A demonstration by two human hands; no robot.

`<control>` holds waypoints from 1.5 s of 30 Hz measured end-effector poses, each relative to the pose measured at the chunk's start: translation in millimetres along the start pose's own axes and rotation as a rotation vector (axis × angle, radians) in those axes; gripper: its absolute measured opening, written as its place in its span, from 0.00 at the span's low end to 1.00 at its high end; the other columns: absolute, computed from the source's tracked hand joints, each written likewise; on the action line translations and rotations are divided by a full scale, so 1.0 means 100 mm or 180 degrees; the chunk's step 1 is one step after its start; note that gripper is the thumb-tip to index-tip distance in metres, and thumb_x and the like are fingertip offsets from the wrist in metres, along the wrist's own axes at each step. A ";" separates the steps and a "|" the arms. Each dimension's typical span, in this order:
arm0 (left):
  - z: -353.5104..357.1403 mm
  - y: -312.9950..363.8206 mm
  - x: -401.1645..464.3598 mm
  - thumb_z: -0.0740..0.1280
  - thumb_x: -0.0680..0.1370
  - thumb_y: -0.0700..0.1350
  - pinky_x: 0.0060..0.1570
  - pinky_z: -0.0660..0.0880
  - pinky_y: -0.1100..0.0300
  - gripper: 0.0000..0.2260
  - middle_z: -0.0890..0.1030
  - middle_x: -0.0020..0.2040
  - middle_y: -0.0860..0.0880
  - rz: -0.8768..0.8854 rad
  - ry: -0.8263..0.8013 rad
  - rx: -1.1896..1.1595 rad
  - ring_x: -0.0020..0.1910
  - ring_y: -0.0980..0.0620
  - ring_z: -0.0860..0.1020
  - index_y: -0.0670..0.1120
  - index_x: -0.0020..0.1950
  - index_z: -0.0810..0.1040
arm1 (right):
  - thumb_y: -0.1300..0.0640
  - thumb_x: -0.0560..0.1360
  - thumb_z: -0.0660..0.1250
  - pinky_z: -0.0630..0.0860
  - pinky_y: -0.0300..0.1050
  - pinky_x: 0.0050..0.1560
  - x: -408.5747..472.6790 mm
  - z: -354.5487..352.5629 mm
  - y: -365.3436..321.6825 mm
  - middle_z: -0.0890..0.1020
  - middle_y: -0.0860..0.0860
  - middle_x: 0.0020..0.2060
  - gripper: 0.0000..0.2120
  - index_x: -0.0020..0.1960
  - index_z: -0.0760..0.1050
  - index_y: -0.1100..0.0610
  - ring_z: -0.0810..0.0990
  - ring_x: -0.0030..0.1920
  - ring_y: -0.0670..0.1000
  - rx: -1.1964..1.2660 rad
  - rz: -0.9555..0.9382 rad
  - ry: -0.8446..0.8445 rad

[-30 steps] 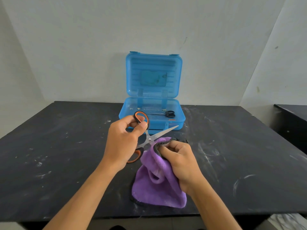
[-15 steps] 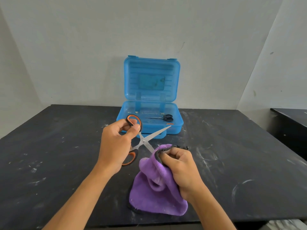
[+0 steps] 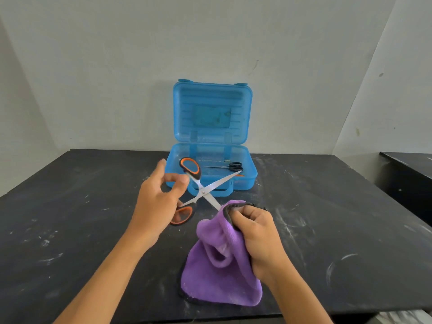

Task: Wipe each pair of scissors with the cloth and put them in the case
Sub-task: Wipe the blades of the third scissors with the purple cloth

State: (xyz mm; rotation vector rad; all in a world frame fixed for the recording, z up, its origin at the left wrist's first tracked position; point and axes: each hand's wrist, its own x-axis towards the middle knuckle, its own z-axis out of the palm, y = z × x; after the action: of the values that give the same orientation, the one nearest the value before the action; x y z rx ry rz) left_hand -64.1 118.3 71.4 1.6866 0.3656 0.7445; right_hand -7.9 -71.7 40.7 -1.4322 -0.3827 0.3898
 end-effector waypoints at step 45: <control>-0.02 -0.04 -0.22 0.65 0.75 0.52 0.29 0.82 0.57 0.20 0.86 0.50 0.39 -0.1127 -0.0784 -0.1782 0.43 0.34 0.86 0.36 0.56 0.79 | 0.49 0.75 0.76 0.86 0.59 0.46 0.19 0.17 0.08 0.89 0.63 0.47 0.09 0.50 0.87 0.53 0.88 0.44 0.64 0.0599 -0.0074 0.0064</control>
State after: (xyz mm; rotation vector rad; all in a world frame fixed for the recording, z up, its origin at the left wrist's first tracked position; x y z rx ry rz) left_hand -81.4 107.2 61.5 1.1245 0.2425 0.3258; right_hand 0.7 -47.0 35.2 -1.2463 -0.3370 0.3823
